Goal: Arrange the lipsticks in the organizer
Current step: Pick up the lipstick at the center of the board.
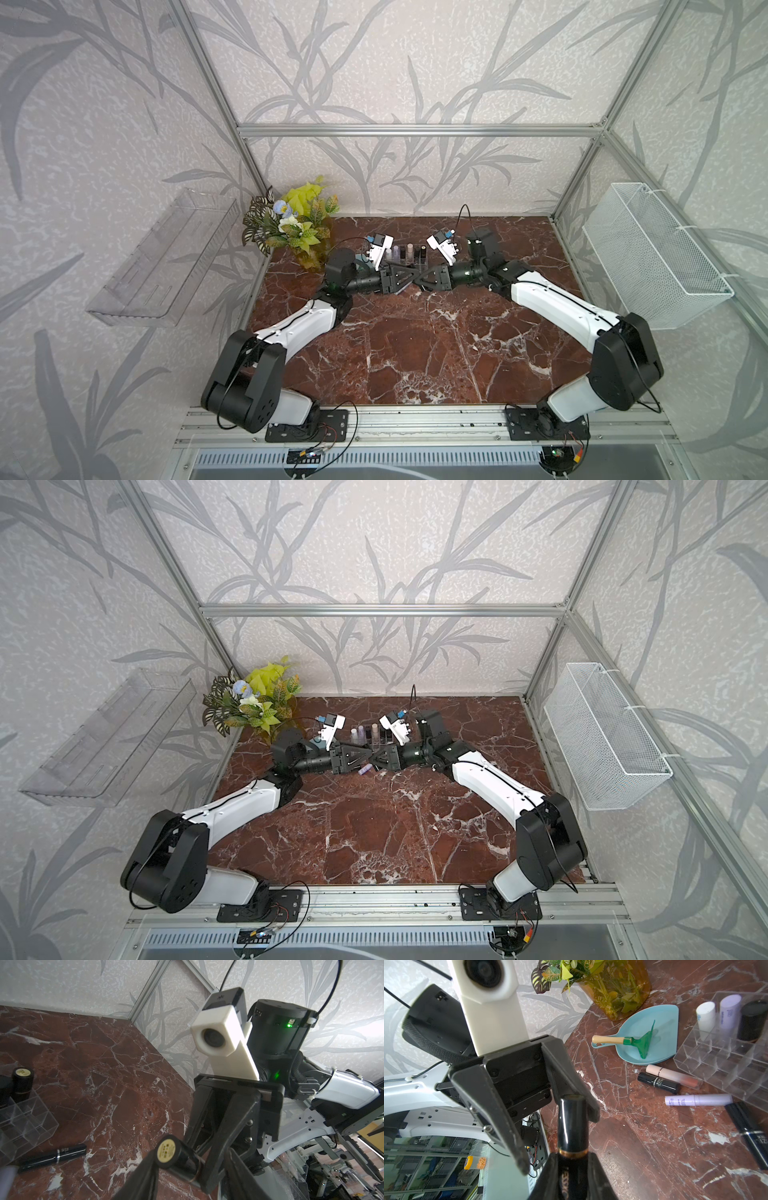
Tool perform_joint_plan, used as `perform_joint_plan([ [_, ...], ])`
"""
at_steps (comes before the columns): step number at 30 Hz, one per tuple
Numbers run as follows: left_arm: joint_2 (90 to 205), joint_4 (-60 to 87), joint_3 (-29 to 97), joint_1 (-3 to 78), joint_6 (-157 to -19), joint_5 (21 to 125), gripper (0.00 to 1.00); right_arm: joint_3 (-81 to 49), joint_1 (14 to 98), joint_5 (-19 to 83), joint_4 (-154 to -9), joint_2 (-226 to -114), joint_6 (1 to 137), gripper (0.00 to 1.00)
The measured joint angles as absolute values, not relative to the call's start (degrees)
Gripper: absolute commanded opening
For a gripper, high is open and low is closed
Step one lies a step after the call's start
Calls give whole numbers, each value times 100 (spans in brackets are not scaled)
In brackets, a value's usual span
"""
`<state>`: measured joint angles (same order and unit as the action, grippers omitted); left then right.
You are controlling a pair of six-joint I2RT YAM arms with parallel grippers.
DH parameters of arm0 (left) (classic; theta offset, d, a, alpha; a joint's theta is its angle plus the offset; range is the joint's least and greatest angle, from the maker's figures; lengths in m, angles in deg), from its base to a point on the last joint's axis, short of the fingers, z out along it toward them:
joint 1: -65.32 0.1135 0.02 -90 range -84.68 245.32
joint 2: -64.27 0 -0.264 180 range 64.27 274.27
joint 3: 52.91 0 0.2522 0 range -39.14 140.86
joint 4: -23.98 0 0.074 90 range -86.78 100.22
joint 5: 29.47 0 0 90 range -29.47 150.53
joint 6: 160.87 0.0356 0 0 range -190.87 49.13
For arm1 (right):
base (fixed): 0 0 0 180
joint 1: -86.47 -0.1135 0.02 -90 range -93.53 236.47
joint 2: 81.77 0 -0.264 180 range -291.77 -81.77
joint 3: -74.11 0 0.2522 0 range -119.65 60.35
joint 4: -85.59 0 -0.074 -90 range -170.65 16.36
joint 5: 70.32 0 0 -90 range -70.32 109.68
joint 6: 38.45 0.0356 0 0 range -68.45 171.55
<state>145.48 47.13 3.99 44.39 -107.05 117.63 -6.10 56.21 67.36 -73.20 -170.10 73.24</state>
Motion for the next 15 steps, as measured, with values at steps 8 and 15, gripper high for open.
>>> perform_joint_plan([
  [8,14551,4763,399,4437,-10747,11770,44,-610,5621,6841,-7421,-17010,7423,15],
  [15,14553,4815,399,4442,-10869,11741,34,-610,5618,6952,-7475,-17010,7427,14],
])
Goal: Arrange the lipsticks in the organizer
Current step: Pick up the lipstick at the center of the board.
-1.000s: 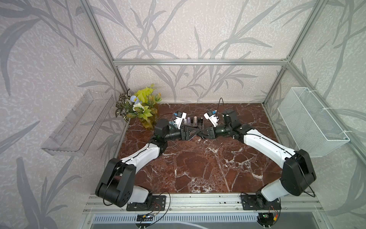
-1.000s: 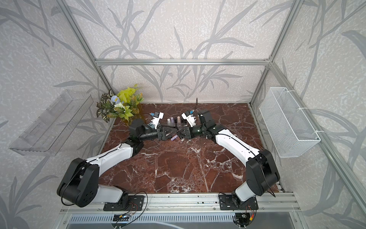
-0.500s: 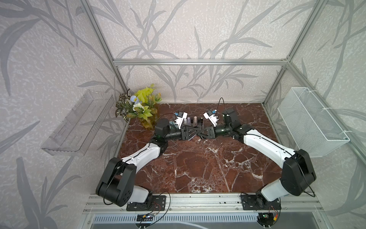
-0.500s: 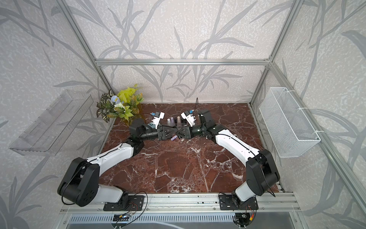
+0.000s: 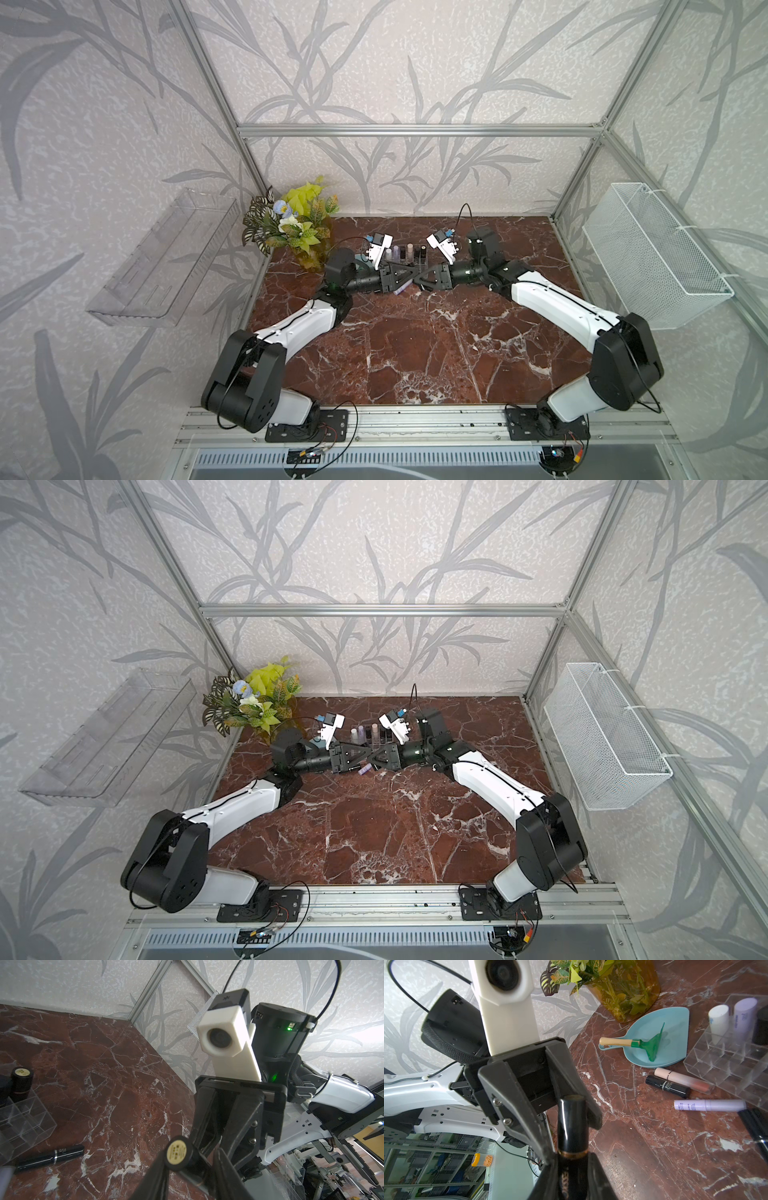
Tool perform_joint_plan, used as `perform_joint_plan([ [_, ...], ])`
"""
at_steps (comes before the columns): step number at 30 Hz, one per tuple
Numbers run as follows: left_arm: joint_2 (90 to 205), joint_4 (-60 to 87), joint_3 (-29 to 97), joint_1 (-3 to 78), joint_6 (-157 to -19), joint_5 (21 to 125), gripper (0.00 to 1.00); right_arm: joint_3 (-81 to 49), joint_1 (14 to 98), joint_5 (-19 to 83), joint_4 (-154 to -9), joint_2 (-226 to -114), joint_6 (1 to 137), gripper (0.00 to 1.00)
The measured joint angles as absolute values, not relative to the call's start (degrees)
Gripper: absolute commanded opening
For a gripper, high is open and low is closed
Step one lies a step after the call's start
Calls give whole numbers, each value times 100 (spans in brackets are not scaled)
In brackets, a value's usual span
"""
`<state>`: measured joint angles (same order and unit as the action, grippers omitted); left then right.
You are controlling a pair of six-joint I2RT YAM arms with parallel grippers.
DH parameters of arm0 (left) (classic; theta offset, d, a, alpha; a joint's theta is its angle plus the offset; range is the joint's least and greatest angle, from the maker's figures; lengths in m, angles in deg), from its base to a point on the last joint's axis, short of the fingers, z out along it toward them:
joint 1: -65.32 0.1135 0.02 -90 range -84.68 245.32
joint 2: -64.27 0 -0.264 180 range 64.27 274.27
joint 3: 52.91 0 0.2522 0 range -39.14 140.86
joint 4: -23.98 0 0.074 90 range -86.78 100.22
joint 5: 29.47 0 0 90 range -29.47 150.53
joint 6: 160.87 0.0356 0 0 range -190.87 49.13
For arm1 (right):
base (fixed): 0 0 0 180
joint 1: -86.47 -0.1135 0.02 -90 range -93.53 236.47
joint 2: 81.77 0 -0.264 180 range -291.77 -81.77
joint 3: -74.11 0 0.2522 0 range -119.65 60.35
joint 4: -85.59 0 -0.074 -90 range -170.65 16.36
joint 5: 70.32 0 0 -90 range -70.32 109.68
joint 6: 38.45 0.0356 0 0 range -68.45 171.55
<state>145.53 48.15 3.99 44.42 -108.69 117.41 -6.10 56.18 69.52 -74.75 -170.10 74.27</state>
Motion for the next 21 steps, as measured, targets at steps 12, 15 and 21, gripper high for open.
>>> perform_joint_plan([
  [12,14553,4848,399,4437,-11040,11757,22,-610,5607,6985,-7497,-17010,7405,15],
  [15,14553,4903,401,4437,-11125,11783,17,-610,5603,6968,-7524,-17010,7383,15],
  [21,14548,4944,401,4431,-11202,11763,10,-610,5601,6970,-7565,-17010,7381,22],
])
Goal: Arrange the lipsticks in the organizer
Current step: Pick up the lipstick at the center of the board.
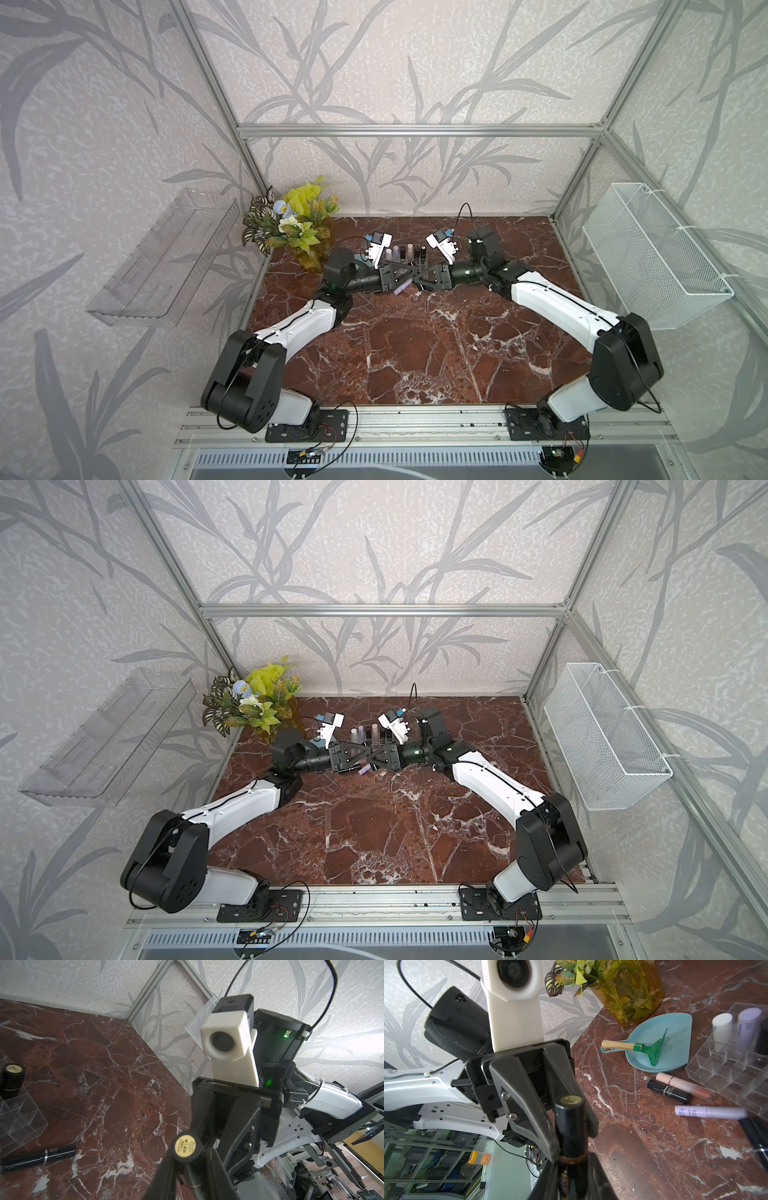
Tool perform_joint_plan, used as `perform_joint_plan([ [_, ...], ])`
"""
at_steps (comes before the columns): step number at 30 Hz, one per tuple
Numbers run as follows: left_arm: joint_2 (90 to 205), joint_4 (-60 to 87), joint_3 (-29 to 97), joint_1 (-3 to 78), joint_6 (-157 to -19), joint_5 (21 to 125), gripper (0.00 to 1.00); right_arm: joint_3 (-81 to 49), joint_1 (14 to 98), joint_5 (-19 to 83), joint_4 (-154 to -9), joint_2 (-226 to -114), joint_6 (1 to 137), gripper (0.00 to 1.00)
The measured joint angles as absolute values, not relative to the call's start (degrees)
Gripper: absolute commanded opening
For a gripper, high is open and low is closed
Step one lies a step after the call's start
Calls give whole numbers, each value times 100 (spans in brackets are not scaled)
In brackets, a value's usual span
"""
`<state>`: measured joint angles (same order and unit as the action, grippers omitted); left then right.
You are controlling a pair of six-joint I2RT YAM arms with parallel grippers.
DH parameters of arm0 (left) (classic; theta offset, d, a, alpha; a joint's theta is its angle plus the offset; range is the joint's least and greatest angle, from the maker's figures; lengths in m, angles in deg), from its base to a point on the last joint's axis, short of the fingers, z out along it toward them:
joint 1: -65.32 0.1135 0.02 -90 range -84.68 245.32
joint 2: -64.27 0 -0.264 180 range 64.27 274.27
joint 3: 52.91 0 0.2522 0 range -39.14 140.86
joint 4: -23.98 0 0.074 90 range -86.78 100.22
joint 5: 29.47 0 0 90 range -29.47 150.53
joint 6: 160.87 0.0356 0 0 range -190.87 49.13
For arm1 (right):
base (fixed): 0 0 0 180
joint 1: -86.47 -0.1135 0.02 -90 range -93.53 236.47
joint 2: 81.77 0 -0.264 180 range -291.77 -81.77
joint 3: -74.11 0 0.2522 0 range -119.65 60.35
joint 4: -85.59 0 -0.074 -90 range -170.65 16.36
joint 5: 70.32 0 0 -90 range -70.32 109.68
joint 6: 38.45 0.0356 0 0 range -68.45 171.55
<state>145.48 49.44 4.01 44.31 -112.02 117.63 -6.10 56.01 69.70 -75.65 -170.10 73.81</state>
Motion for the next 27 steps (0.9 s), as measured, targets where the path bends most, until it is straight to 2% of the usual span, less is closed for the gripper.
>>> perform_joint_plan([
  [4,14548,5006,401,4391,-11180,11752,8,-610,5596,6915,-7572,-17008,7421,46],
  [8,14546,5034,403,4365,-11092,11682,6,-573,5596,6797,-7583,-17008,7469,58],
  [17,14363,4101,508,4339,-10301,10843,7,-405,5621,6467,-7775,-16855,7576,66],
  [22,14059,3441,491,4317,-9516,9431,7,43,5881,6257,-8136,-16433,7773,67],
  [27,13980,3386,373,4201,-8813,7844,7,474,6224,6106,-8662,-16151,8081,68],
])
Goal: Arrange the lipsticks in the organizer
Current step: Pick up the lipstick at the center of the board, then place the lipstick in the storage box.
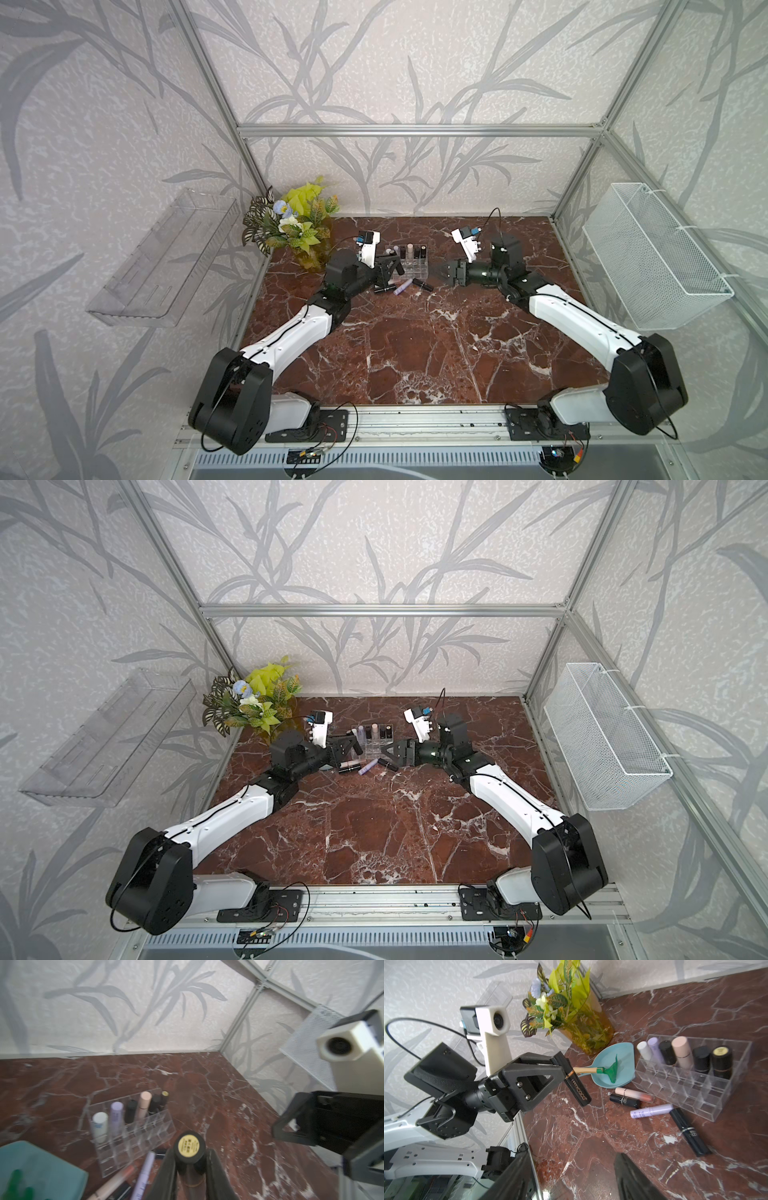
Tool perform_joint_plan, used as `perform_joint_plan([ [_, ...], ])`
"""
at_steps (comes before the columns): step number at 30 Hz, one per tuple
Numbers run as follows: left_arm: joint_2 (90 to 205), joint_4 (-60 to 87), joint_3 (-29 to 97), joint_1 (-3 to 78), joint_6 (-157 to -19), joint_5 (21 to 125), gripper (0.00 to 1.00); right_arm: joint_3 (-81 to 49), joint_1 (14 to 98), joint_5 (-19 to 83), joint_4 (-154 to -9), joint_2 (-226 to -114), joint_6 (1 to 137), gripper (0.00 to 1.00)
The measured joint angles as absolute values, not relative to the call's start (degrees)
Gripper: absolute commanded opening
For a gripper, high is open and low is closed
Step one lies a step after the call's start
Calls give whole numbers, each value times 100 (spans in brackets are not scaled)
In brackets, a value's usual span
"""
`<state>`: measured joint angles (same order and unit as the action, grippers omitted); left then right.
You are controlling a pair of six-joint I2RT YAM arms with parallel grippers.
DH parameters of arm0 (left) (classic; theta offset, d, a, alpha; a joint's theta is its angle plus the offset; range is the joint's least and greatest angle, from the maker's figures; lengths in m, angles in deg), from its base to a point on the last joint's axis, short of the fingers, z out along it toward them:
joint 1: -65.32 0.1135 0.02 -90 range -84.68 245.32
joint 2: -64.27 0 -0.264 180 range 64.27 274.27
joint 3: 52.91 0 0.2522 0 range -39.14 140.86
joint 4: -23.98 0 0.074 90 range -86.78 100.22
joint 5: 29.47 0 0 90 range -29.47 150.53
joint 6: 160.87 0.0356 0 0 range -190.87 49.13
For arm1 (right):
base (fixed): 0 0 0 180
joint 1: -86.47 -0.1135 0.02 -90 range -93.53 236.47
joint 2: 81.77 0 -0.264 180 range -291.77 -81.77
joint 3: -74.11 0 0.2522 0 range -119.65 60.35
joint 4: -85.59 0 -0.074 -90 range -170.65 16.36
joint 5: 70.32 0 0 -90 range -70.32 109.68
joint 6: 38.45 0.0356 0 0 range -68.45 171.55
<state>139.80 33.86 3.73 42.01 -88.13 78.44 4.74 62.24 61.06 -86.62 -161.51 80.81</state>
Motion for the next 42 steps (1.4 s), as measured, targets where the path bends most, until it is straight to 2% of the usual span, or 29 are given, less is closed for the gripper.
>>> perform_joint_plan([
  [8,14704,4061,290,3924,-8172,6100,5,622,6309,6065,-9163,-16145,8435,68],
  [15,15827,4586,482,3891,-7877,5272,3,681,6307,6069,-9432,-16160,8544,68],
  [23,16515,4592,1004,3897,-7798,5047,3,784,6329,6089,-9593,-16184,8588,68],
  [42,17119,4636,1501,4000,-7860,5023,4,863,6377,6273,-10011,-16383,8848,68],
])
